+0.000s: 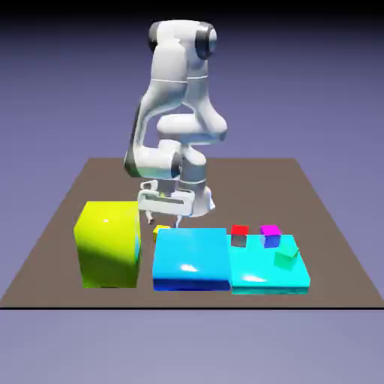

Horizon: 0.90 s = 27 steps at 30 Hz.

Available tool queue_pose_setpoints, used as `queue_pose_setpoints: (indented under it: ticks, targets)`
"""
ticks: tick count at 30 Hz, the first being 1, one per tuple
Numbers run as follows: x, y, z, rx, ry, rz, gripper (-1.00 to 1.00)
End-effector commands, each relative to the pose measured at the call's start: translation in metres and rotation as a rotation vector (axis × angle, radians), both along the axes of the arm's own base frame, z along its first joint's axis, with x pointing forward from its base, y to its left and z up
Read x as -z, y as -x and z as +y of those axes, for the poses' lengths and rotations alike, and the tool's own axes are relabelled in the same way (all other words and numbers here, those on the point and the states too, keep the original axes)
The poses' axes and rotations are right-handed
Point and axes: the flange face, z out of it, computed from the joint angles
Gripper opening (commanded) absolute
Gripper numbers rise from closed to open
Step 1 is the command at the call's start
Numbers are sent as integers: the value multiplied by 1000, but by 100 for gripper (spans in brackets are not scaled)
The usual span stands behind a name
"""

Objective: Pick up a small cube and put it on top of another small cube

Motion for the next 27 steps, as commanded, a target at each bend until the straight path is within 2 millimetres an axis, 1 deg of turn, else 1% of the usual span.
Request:
queue_pose_setpoints:
  ticks: [1, 5, 6, 7, 9, 13, 18, 19, 20, 21, 22, 24, 27]
  targets:
    - [6, -1, -1, 0, 2, 0, 0]
    - [25, -6, -6, -6, 20, -3, 0]
    - [25, -6, -6, -6, 20, -3, -100]
    - [25, -6, -6, -6, 20, -3, -100]
    - [15, -3, -3, -2, 8, -1, -100]
    - [-7, 2, 1, 0, -1, -1, -100]
    - [-37, 10, 0, -5, 15, -3, -100]
    - [-41, 12, -1, -6, 20, -3, -100]
    - [-41, 12, -1, -6, 20, -3, -100]
    - [-42, 0, -7, -21, 30, -39, -100]
    - [-43, -4, -21, 23, 38, -74, -100]
    - [-45, -9, -49, 109, 57, -144, -100]
    - [-52, -11, -94, 231, 91, -252, -100]
